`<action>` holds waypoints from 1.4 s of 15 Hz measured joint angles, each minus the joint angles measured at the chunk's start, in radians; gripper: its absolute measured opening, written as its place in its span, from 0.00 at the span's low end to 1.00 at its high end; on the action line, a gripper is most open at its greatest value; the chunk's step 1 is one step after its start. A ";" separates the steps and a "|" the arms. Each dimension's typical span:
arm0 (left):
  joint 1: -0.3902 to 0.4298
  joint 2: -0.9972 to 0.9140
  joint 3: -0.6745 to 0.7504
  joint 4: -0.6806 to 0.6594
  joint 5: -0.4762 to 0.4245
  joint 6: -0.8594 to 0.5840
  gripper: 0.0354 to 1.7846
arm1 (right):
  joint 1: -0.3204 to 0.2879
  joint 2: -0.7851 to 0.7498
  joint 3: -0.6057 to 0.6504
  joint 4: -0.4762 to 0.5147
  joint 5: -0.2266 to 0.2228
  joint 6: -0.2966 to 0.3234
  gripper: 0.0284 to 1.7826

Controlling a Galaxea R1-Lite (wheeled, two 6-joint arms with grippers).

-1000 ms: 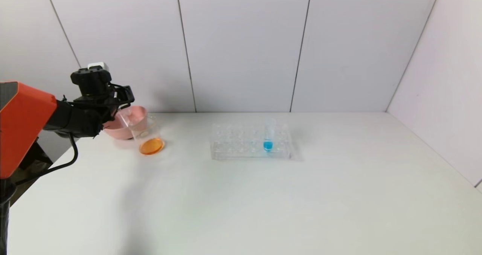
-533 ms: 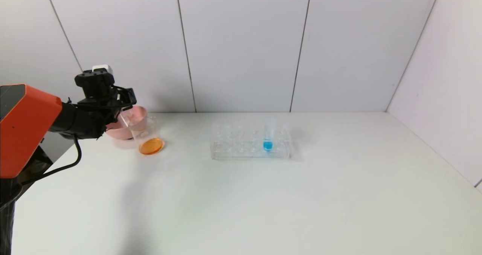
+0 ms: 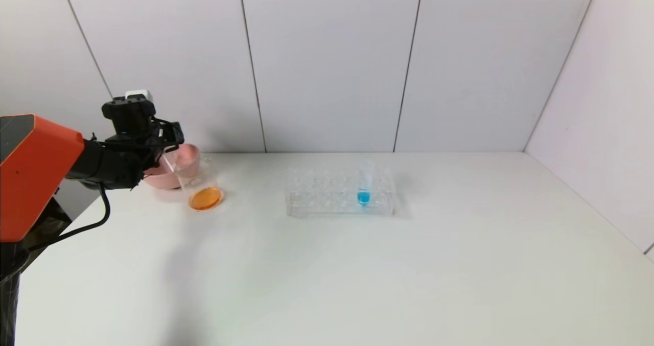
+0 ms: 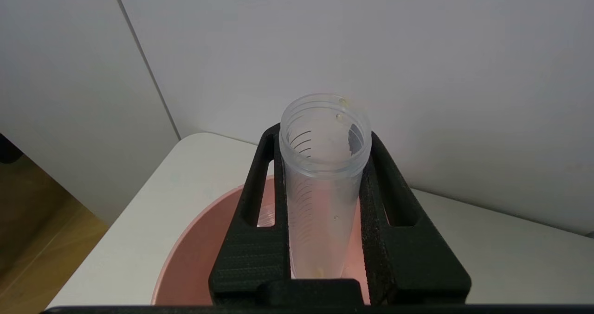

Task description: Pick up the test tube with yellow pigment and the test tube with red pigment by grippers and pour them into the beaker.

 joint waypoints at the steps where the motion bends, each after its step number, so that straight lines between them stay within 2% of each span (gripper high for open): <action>1: -0.001 -0.001 0.000 0.017 0.010 0.019 0.23 | 0.000 0.000 0.000 0.000 0.000 0.000 0.96; 3: -0.004 -0.003 -0.009 0.045 0.063 0.063 0.23 | 0.000 0.000 0.000 0.000 0.001 0.000 0.96; 7: -0.004 -0.005 -0.014 0.047 0.080 0.068 0.24 | 0.000 0.000 0.000 0.000 0.000 0.000 0.96; 10: -0.004 -0.005 -0.016 0.045 0.077 0.065 0.31 | 0.000 0.000 0.000 0.000 0.000 0.000 0.96; 12: -0.008 -0.006 -0.019 0.043 0.076 0.061 0.44 | 0.000 0.000 0.000 0.000 0.000 0.000 0.96; 15: -0.018 -0.009 -0.021 0.036 0.078 0.059 0.73 | 0.000 0.000 0.000 0.000 0.000 0.000 0.96; 17: -0.029 -0.013 -0.021 0.023 0.080 0.057 0.87 | 0.000 0.000 0.000 0.000 0.000 0.000 0.96; 19: -0.045 -0.028 -0.013 -0.013 0.081 0.050 0.96 | 0.000 0.000 0.000 0.000 0.000 0.000 0.96; 21: -0.066 -0.059 0.013 -0.080 0.078 0.050 0.99 | 0.000 0.000 0.000 0.000 0.000 0.000 0.96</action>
